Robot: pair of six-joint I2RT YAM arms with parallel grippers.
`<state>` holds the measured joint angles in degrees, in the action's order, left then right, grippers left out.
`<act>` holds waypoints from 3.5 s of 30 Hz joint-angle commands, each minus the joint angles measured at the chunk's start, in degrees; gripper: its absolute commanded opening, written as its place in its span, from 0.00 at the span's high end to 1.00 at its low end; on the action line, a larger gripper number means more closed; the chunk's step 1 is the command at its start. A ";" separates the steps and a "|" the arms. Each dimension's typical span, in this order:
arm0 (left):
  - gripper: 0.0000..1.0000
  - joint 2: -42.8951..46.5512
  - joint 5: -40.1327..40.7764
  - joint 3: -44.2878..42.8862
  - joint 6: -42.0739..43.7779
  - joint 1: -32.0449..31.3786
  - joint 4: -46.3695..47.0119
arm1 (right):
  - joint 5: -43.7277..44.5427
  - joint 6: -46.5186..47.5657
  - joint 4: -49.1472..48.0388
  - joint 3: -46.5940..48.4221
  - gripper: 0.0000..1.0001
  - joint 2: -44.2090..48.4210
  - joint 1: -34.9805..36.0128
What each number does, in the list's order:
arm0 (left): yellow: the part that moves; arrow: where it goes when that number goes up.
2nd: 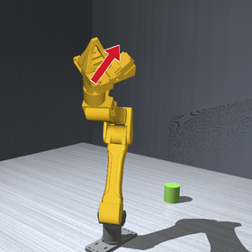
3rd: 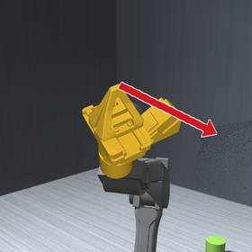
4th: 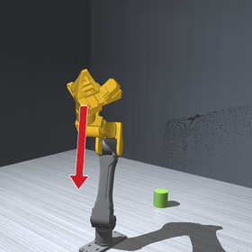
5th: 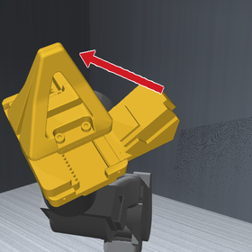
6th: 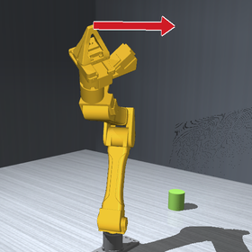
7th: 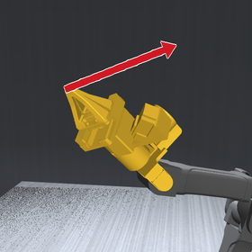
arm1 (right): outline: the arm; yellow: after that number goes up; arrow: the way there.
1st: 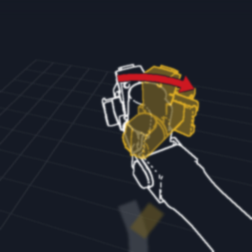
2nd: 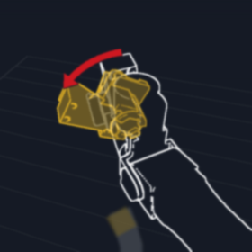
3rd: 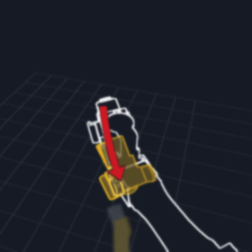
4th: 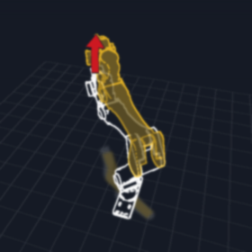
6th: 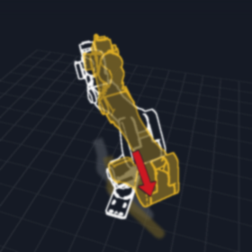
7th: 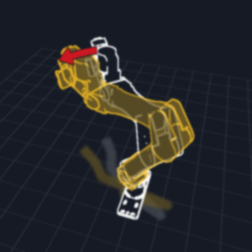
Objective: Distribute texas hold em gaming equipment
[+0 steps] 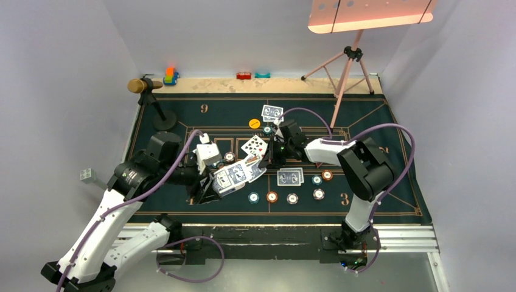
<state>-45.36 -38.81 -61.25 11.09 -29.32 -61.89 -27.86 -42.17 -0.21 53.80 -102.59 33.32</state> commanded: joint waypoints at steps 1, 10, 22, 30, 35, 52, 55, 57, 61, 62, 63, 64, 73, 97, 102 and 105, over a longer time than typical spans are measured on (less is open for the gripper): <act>0.79 0.63 -2.06 -0.26 0.25 0.34 1.28 | 3.66 2.01 -3.43 2.04 1.00 -0.60 0.24; 0.79 1.02 -2.02 0.02 0.29 0.33 1.08 | 9.75 6.91 5.21 5.69 0.62 -1.67 0.65; 0.79 1.36 -1.60 0.51 2.96 0.32 -0.10 | 19.15 11.37 20.74 9.50 0.46 10.76 1.47; 0.79 1.76 -1.27 1.70 2.88 0.32 0.87 | 26.44 12.54 34.28 17.61 0.42 20.29 9.39; 0.79 1.26 -1.06 2.30 3.58 0.33 0.86 | 28.47 10.86 36.89 17.10 0.42 23.20 15.37; 0.76 -1.28 0.20 1.09 2.66 0.34 2.54 | 35.27 5.14 40.36 24.15 0.42 20.93 30.92; 0.73 -1.76 -0.13 0.39 2.90 0.32 2.58 | 35.10 5.02 40.51 25.24 0.42 19.09 32.49; 0.73 -1.99 -0.45 0.03 2.98 0.32 2.71 | 35.38 5.00 41.07 26.08 0.42 18.42 32.89; 0.73 -1.97 -0.74 -0.22 3.06 0.32 2.93 | 36.62 4.89 42.56 26.50 0.41 19.51 32.80; 0.73 -1.95 -0.81 -0.26 3.12 0.33 2.77 | 38.32 5.21 43.63 26.74 0.40 20.10 32.54; 0.74 -1.73 -0.87 -0.35 3.23 0.33 2.57 | 39.57 5.56 44.65 26.81 0.40 20.91 32.06; 0.74 -1.52 -0.98 -0.44 3.32 0.32 2.41 | 40.10 5.85 45.56 26.69 0.39 21.82 31.10; 0.75 -0.10 -1.36 -0.64 3.33 0.32 2.40 | 16.27 3.29 26.94 13.86 0.29 37.71 19.04; 0.66 -4.91 -0.25 -5.99 3.13 0.31 2.92 | -12.83 -13.16 -10.43 6.40 0.58 24.97 18.55; 0.51 -5.41 0.39 -6.37 3.23 0.29 2.53 | -13.08 -13.62 -10.16 5.81 0.78 23.98 18.53; 0.34 -6.10 1.90 -7.41 2.81 0.32 1.55 | -13.33 -13.88 -10.06 5.63 0.83 23.38 18.53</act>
<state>-50.54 -37.36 -65.17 14.02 -29.30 -61.63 -38.59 -55.83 -6.17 59.46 -79.26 51.24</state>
